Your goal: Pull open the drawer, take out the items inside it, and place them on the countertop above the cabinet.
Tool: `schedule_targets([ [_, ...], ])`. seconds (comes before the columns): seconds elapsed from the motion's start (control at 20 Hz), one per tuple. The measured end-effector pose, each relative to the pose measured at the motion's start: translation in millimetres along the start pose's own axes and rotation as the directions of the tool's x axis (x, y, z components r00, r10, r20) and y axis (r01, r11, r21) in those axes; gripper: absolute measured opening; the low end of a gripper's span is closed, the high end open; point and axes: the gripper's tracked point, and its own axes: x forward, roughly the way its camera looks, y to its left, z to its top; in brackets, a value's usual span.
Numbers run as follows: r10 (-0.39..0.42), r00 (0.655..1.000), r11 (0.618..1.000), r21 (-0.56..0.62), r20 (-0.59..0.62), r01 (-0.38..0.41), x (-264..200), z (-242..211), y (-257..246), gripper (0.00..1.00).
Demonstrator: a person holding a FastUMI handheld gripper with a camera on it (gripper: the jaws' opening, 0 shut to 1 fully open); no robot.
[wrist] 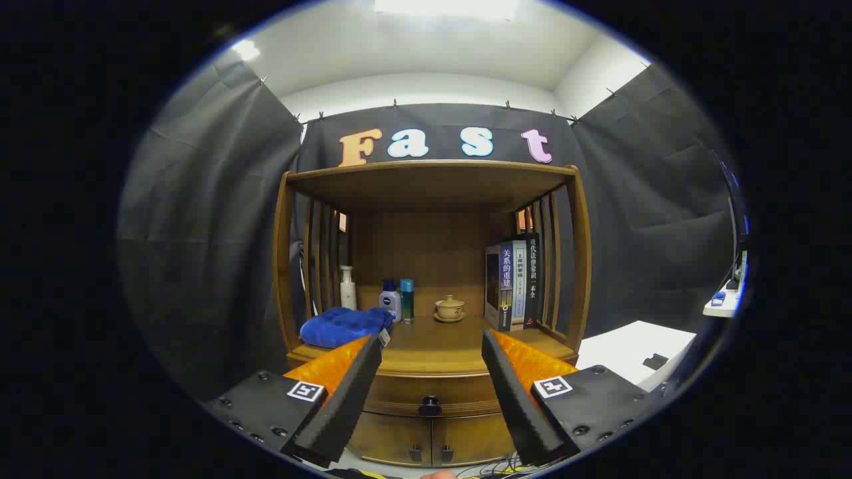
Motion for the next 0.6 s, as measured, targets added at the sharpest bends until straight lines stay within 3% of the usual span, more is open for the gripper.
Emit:
schedule_targets([
  [0.6, -0.015, 1.000, 1.000, 0.020, 0.008, 0.015, -1.6, 1.3, -5.8, 0.98],
])
